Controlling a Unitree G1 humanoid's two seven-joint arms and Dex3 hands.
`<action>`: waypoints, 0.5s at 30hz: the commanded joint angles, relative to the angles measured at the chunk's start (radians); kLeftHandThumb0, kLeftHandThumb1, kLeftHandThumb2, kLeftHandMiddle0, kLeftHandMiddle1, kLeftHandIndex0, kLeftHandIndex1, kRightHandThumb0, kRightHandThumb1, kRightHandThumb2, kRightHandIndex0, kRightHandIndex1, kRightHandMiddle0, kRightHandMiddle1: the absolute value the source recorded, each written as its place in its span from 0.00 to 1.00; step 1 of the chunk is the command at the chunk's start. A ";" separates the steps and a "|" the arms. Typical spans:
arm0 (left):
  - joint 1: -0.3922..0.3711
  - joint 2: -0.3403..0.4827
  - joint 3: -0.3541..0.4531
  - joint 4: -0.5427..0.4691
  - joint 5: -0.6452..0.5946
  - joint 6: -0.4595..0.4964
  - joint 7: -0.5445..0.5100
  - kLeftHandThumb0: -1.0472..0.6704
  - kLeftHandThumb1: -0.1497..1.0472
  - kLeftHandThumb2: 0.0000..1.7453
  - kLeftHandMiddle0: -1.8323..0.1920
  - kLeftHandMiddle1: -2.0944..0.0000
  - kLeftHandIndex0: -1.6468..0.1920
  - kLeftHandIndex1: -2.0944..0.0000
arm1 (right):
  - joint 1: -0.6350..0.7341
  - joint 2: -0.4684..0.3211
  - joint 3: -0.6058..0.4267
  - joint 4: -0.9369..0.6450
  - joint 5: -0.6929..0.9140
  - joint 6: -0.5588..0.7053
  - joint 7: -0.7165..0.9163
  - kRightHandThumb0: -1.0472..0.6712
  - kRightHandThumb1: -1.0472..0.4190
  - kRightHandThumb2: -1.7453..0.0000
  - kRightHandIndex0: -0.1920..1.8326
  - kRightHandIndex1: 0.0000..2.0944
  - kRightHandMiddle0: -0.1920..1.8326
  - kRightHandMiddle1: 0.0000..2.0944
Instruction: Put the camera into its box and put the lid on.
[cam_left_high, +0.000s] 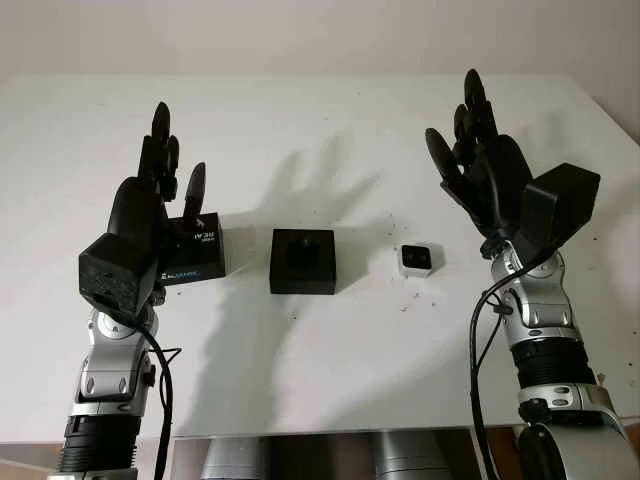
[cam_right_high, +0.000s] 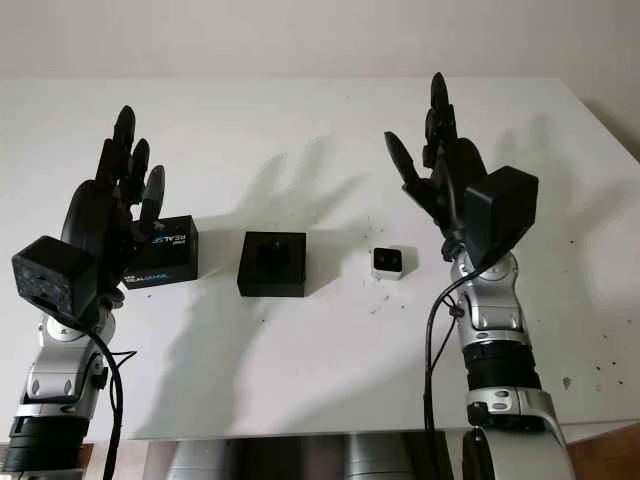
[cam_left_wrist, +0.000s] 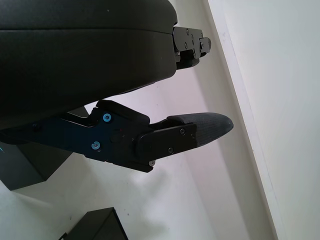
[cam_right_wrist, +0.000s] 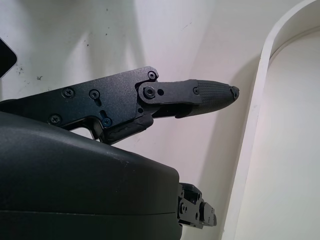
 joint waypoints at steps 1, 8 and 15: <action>0.001 0.003 0.005 -0.015 -0.002 0.002 -0.002 0.25 1.00 0.33 0.91 0.97 0.94 0.97 | 0.018 -0.012 -0.001 -0.028 -0.006 -0.016 -0.004 0.18 0.00 0.84 0.00 0.00 0.00 0.02; 0.015 0.006 -0.003 -0.034 0.017 0.006 0.000 0.25 1.00 0.33 0.91 0.97 0.93 0.97 | 0.026 -0.025 -0.001 -0.040 -0.004 -0.003 0.024 0.18 0.00 0.85 0.00 0.01 0.02 0.03; 0.011 -0.001 0.003 -0.039 0.014 0.005 0.005 0.26 1.00 0.32 0.90 0.97 0.93 0.97 | 0.031 -0.137 0.023 -0.150 -0.048 0.062 0.129 0.27 0.04 0.97 0.16 0.07 0.16 0.06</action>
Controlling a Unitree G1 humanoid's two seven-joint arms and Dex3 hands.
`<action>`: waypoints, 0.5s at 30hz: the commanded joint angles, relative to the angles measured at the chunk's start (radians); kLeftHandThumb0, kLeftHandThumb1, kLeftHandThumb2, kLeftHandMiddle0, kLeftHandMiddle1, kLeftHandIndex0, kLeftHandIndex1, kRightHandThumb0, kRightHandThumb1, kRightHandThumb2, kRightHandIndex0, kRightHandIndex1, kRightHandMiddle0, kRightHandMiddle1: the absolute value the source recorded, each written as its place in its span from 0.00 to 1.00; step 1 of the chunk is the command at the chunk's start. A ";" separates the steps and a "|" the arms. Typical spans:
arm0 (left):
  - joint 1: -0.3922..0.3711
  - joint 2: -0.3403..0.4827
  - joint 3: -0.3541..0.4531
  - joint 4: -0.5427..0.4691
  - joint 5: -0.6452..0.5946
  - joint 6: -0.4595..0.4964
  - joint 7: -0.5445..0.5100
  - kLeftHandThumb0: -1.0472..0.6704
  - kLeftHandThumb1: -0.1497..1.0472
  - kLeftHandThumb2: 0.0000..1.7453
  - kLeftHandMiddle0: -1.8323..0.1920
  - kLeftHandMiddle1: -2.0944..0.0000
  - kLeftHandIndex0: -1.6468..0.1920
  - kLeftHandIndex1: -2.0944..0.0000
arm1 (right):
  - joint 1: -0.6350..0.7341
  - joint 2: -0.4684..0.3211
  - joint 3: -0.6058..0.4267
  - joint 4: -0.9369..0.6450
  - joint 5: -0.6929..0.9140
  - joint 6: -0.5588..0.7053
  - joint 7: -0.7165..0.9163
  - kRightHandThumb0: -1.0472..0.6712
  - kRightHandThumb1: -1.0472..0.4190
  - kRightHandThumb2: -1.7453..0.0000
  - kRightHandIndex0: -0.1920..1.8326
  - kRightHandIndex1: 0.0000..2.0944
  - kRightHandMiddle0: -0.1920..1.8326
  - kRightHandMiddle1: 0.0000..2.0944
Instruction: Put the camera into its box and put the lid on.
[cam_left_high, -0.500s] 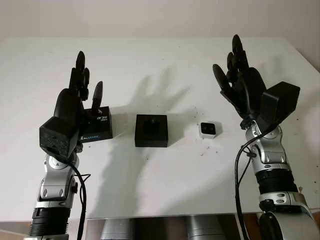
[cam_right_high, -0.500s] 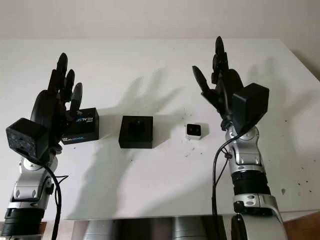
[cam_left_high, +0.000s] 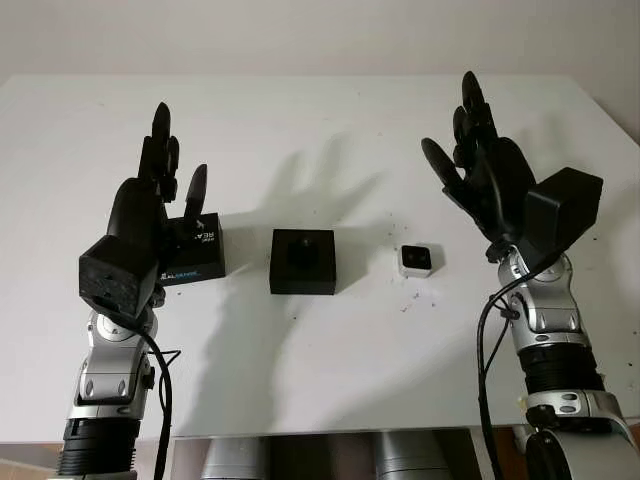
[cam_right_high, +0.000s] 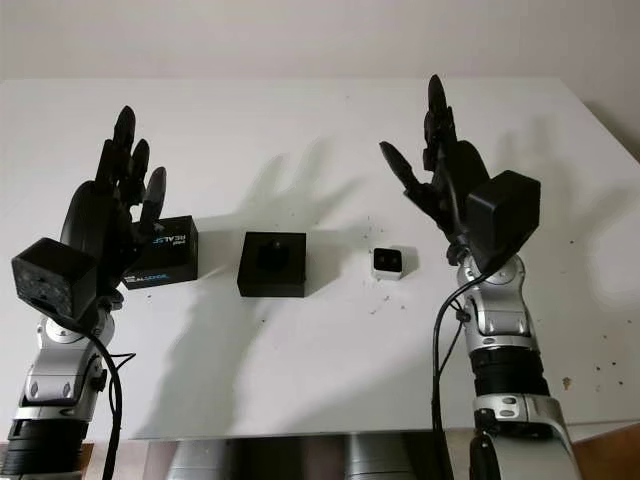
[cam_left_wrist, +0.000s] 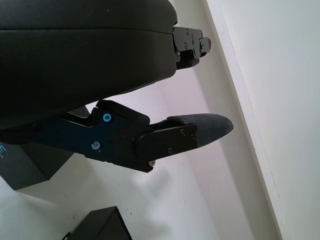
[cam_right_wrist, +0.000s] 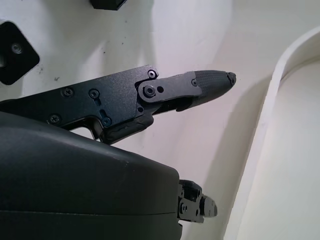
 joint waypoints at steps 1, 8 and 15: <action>0.001 -0.004 0.009 -0.018 -0.007 -0.003 0.005 0.26 1.00 0.32 0.90 0.97 0.93 0.97 | 0.001 -0.066 0.019 -0.056 -0.056 -0.002 0.006 0.28 0.06 0.97 0.19 0.08 0.18 0.07; 0.013 0.003 0.005 -0.034 0.006 -0.004 0.020 0.26 1.00 0.32 0.89 0.97 0.93 0.97 | 0.021 -0.268 0.112 -0.188 -0.332 -0.002 0.037 0.25 0.12 0.97 0.31 0.09 0.28 0.06; 0.009 0.007 0.004 -0.036 0.030 -0.001 0.026 0.26 1.00 0.32 0.89 0.97 0.92 0.97 | 0.094 -0.373 0.150 -0.297 -0.435 0.018 0.131 0.28 0.14 0.97 0.34 0.07 0.31 0.04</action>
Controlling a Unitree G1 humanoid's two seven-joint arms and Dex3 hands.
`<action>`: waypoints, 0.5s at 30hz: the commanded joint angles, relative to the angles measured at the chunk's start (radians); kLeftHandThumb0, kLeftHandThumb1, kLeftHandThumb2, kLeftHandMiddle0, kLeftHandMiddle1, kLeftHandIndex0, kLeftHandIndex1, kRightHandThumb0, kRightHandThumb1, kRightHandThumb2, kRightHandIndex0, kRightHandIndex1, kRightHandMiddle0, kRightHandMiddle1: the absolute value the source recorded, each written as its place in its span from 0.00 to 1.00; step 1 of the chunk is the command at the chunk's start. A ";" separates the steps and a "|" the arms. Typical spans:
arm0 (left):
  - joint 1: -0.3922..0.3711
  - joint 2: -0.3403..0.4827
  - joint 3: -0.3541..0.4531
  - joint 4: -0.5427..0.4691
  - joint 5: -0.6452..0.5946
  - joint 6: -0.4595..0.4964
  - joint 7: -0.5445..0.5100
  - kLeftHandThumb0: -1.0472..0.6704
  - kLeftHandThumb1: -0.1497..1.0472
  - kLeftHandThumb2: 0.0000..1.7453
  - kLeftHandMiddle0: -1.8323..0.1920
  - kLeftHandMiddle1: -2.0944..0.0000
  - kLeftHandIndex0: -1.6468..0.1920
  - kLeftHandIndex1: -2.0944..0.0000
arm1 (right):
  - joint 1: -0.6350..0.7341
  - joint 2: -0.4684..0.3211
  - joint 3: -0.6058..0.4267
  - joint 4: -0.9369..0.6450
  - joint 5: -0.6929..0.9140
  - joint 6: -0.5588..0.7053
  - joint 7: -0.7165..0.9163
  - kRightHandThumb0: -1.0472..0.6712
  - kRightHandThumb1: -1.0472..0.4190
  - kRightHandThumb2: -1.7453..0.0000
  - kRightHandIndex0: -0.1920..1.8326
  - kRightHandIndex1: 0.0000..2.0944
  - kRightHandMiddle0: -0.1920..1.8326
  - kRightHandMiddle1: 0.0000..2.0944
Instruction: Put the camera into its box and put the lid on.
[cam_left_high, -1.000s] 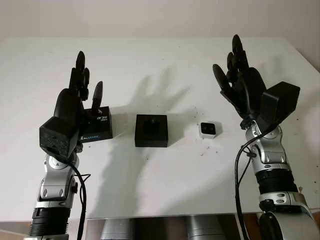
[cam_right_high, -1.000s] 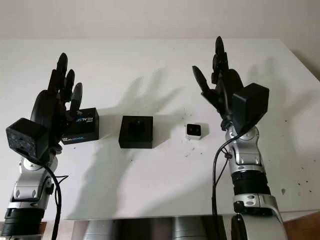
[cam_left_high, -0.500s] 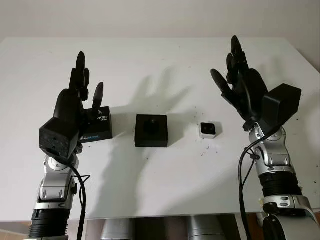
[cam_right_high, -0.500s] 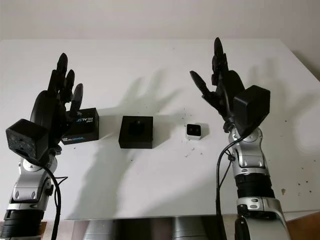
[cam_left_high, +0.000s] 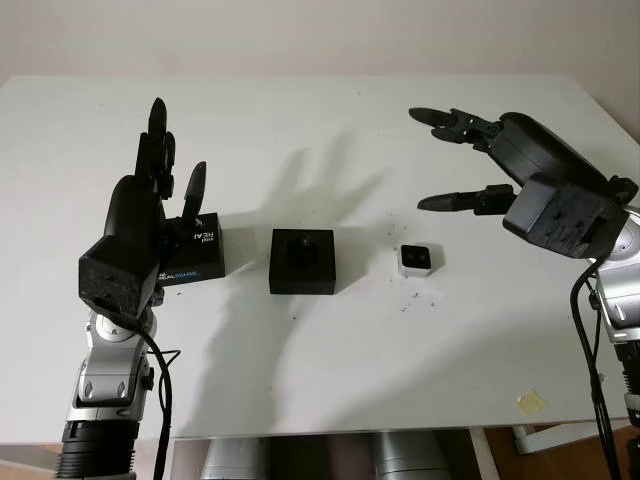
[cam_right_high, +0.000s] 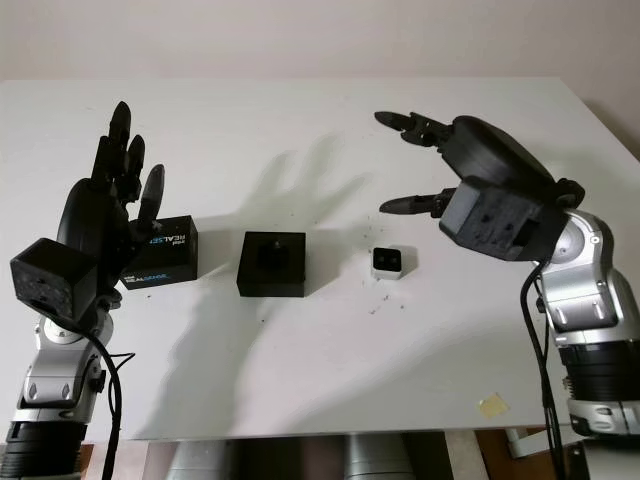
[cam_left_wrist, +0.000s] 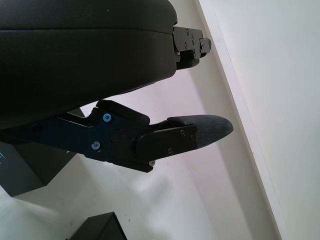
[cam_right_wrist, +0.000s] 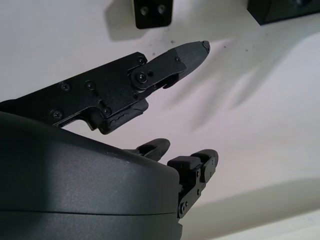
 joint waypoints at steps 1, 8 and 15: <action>0.002 0.006 0.001 -0.018 0.007 0.003 0.004 0.26 1.00 0.32 0.89 0.97 0.92 0.97 | 0.028 -0.034 0.003 -0.043 -0.026 0.006 0.007 0.28 0.14 0.97 0.33 0.07 0.31 0.04; 0.001 0.006 -0.001 -0.020 0.015 0.006 0.002 0.27 1.00 0.31 0.89 0.97 0.92 0.97 | 0.073 -0.059 0.022 -0.042 -0.120 -0.029 -0.038 0.26 0.14 0.97 0.36 0.07 0.32 0.04; 0.004 0.001 -0.003 -0.027 0.028 0.017 0.010 0.27 1.00 0.31 0.88 0.97 0.92 0.97 | 0.061 -0.062 0.067 0.002 -0.179 -0.063 -0.046 0.25 0.12 0.97 0.34 0.05 0.31 0.03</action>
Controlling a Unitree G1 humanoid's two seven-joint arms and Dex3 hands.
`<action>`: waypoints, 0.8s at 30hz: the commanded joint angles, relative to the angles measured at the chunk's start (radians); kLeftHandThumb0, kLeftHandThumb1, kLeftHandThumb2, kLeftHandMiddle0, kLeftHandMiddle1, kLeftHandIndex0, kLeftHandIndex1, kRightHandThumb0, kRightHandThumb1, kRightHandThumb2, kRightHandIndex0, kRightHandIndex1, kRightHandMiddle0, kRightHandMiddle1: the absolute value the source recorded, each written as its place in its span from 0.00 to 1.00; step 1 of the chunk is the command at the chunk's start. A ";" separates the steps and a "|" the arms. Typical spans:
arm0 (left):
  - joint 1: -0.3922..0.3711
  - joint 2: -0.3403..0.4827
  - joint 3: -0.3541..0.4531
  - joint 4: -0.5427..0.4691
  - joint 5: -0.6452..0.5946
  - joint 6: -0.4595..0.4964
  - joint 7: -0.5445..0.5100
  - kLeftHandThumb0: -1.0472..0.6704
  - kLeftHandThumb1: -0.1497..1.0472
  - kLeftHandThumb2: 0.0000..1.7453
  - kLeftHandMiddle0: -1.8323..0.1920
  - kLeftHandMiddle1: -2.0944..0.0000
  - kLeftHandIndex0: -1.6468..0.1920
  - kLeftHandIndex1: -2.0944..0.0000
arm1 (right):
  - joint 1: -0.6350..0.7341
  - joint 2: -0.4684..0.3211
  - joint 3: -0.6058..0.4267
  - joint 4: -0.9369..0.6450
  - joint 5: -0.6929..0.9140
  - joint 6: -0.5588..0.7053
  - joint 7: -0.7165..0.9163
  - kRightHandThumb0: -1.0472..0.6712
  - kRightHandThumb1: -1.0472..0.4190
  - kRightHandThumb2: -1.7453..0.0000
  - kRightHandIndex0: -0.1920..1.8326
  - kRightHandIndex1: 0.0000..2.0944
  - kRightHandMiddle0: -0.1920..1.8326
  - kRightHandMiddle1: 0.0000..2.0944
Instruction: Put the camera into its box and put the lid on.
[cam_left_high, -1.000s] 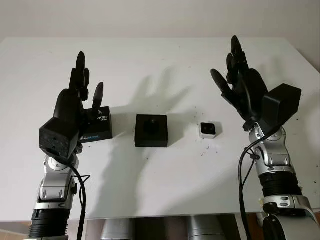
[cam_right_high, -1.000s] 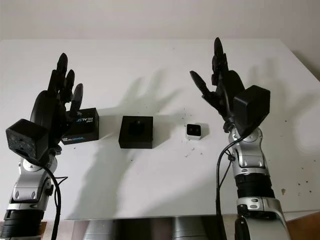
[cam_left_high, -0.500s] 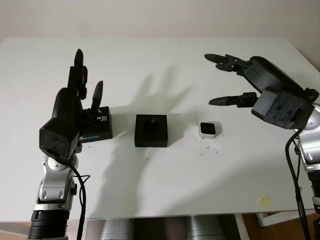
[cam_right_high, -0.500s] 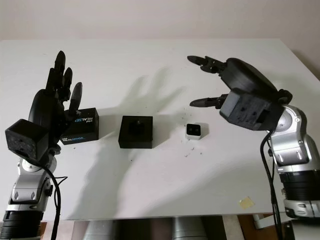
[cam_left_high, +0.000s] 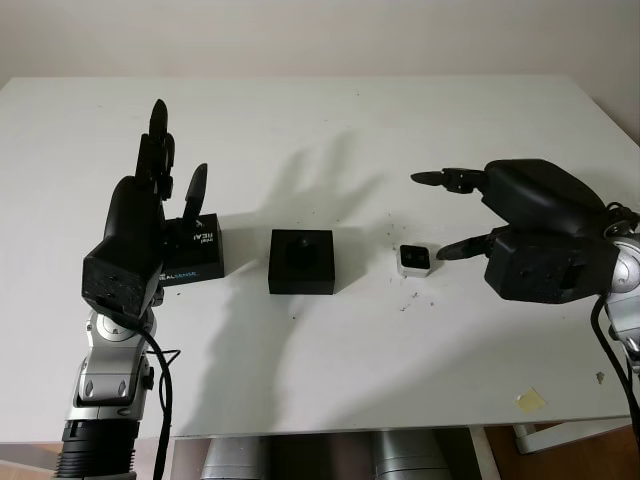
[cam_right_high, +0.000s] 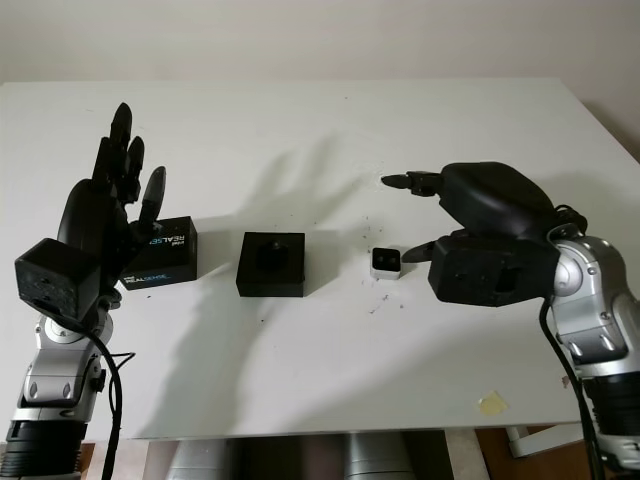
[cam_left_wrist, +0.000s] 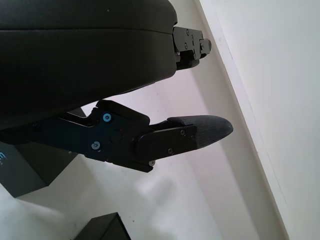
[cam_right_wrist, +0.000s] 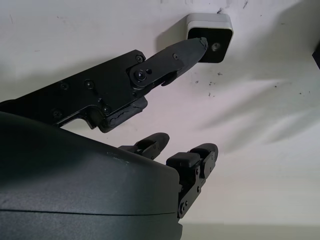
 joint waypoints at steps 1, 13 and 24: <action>0.004 0.001 -0.001 -0.022 0.005 0.001 0.006 0.27 1.00 0.31 0.88 0.97 0.92 0.97 | -0.009 -0.017 0.013 0.013 -0.005 -0.009 0.008 0.26 0.12 0.97 0.33 0.05 0.31 0.03; 0.010 0.001 -0.001 -0.019 0.011 -0.008 0.008 0.27 1.00 0.32 0.88 0.97 0.91 0.97 | 0.007 0.008 0.070 0.016 -0.101 -0.012 -0.065 0.20 0.08 0.96 0.33 0.06 0.31 0.03; 0.012 0.001 -0.003 -0.018 0.021 -0.006 0.016 0.28 1.00 0.32 0.87 0.97 0.91 0.97 | 0.057 0.024 0.087 0.003 -0.132 -0.003 -0.115 0.19 0.06 0.97 0.07 0.63 0.32 0.04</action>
